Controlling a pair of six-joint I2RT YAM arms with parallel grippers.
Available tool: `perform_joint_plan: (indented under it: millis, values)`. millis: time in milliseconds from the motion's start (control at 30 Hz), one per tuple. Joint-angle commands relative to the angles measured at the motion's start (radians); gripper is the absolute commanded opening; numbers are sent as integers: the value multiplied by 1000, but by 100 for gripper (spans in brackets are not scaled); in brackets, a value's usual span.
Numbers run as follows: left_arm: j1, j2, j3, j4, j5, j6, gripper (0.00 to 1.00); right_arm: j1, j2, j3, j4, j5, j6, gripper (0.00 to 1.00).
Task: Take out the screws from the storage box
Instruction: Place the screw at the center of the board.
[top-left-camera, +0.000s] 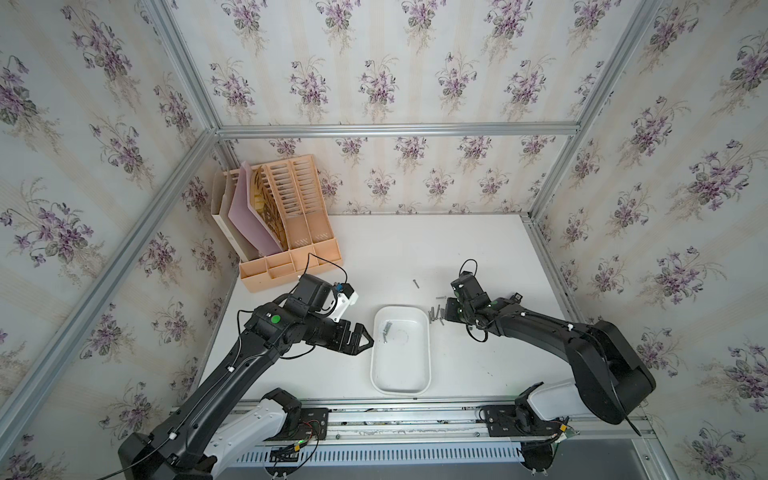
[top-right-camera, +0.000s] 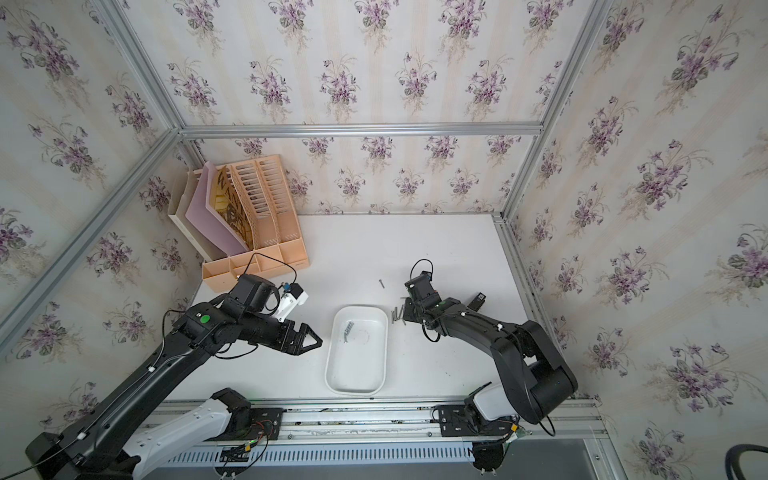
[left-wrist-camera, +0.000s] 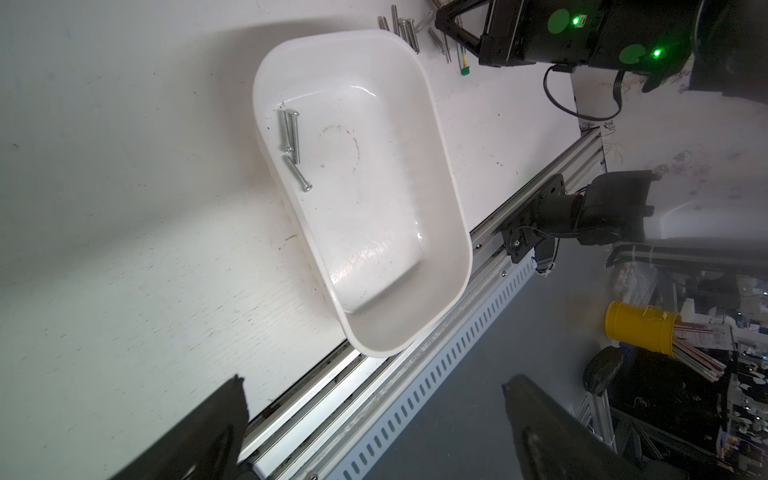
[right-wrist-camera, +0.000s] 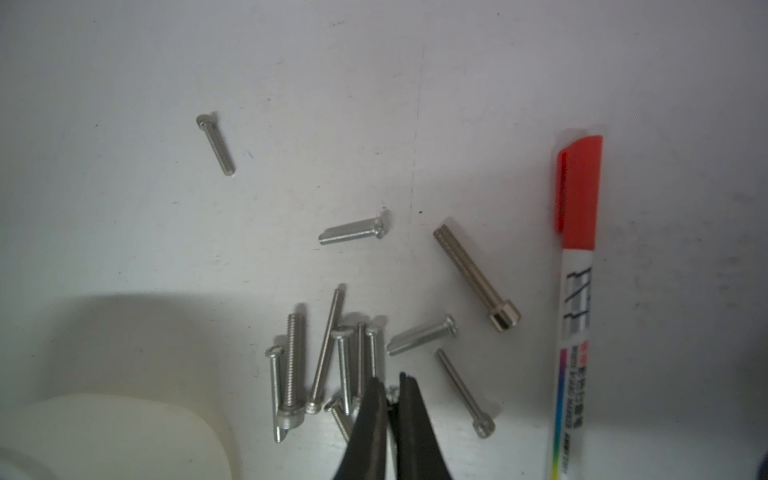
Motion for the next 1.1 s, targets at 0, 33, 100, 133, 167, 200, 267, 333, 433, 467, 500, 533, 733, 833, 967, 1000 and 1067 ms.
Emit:
perform_joint_plan:
  millis: [0, 33, 100, 133, 167, 200, 267, 333, 433, 467, 500, 533, 733, 833, 967, 1000, 1067]
  values:
    - [-1, 1, 8, -9, -2, 6, 99, -1, 8, 6, -6, -30, 9, 0]
    - [-1, -1, 7, -10, -3, 6, 100, -1, 13, 11, -9, -28, 11, 0]
    - [-2, -4, 7, -9, -5, 7, 100, -1, 21, 14, -13, -27, 10, 0]
    - [-3, -3, 7, -9, -7, 4, 100, -1, 25, 14, -15, -28, 9, 0]
    - [-5, -4, 7, -10, -8, 5, 100, -1, 28, 18, -18, -27, 9, 0]
    - [-5, -3, 8, -10, -6, 5, 99, -1, 30, 19, -17, -29, 8, 0]
    - [-6, -1, 7, -10, -7, 5, 99, -1, 36, 18, -12, -33, 6, 1]
    - [-6, 0, 7, -12, -7, 5, 100, -1, 50, 23, -14, -38, 6, 3]
    - [-7, -6, 7, -10, -7, 5, 99, -1, 72, 32, -18, -47, 5, 5]
    - [-8, -6, 7, -9, -8, 5, 100, -1, 75, 33, -18, -48, 4, 6]
    - [-7, -5, 7, -9, -10, 5, 99, -1, 77, 35, -16, -50, 2, 7]
    - [-9, -6, 7, -10, -8, 4, 99, -1, 79, 36, -19, -49, 2, 8]
    - [-9, -2, 7, -12, -7, 5, 100, -1, 77, 36, -17, -49, 0, 20]
    - [-12, -6, 8, -9, -8, 5, 99, -2, 70, 35, -16, -50, -3, 25]
    - [-13, -3, 7, -10, -7, 5, 100, 0, 27, 19, 0, -57, -11, 24]
    - [-13, -1, 8, -11, -8, 4, 100, -1, 1, 7, 19, -73, -15, 24]
    - [-13, -2, 8, -12, -8, 5, 99, -1, -62, -26, 59, -109, -25, 23]
